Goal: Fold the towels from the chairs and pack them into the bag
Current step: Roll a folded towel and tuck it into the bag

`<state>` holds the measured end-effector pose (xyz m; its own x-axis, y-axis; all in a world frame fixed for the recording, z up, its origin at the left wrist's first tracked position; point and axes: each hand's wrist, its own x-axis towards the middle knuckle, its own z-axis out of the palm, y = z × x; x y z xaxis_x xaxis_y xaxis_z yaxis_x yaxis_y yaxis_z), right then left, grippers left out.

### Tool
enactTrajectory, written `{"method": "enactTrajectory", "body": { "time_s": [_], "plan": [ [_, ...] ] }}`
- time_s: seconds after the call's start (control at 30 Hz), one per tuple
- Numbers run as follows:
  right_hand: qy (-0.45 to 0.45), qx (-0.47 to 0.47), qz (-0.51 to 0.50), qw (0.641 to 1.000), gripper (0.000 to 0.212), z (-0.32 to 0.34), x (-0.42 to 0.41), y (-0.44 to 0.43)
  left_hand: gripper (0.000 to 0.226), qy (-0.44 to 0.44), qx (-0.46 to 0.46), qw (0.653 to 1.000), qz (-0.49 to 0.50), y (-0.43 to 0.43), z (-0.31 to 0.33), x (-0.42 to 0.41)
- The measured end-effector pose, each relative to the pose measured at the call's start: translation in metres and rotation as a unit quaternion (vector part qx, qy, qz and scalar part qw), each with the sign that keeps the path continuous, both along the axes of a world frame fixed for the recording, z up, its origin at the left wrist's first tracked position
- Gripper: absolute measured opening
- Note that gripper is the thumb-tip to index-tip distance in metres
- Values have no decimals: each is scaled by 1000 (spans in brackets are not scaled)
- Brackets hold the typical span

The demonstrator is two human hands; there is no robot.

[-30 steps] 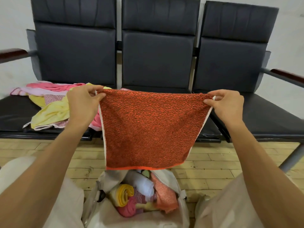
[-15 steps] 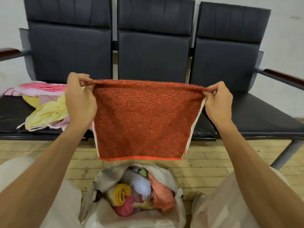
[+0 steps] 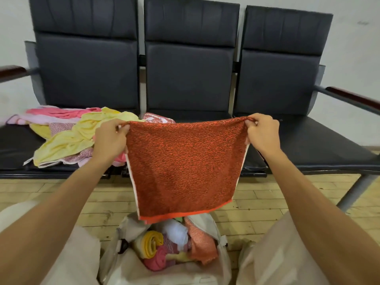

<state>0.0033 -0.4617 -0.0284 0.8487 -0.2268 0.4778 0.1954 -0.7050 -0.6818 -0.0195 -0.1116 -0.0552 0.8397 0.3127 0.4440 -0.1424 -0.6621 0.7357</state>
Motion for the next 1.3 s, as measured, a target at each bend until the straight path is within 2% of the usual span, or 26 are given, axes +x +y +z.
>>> {"method": "enactTrajectory", "body": {
  "time_s": [0.1,0.17,0.27,0.43,0.57,0.63,0.77,0.87,0.93,1.03,1.1,1.2,1.23,1.3],
  "plan": [
    [9,-31,0,999,20,8,6,-2,23,85,-186,977,-59,0,6,9],
    [39,-49,8,998,20,13,14,-2,24,127,-247,957,-82,-1,12,16],
    [125,-65,14,990,22,18,26,-2,18,155,-253,949,-108,-2,16,30],
    [257,-127,4,958,23,15,52,7,15,199,-200,954,-98,-2,6,64],
    [302,-48,9,952,26,4,80,12,20,177,-170,965,-97,-2,-7,93],
    [294,19,38,955,25,-4,96,15,20,138,-159,973,-91,-5,-11,106],
    [105,10,70,992,15,-15,105,18,18,12,-184,979,-82,-17,-9,117],
    [21,14,97,995,16,-22,96,15,13,-6,-127,988,-82,-19,-13,111],
    [33,-3,97,995,20,-35,91,11,14,69,-75,989,-103,-18,-28,103],
    [137,-14,125,983,25,-58,79,3,19,197,-26,966,-164,-17,-51,81],
    [226,-33,168,959,25,-66,69,1,18,235,78,949,-196,-13,-61,70],
    [291,-188,207,915,22,-72,61,-2,8,256,192,919,-231,-6,-68,61],
    [290,-253,212,898,21,-71,59,-1,8,262,205,911,-245,-2,-71,61],
    [286,-312,210,881,24,-71,57,1,19,265,231,896,-270,4,-77,62]
  ]
}}
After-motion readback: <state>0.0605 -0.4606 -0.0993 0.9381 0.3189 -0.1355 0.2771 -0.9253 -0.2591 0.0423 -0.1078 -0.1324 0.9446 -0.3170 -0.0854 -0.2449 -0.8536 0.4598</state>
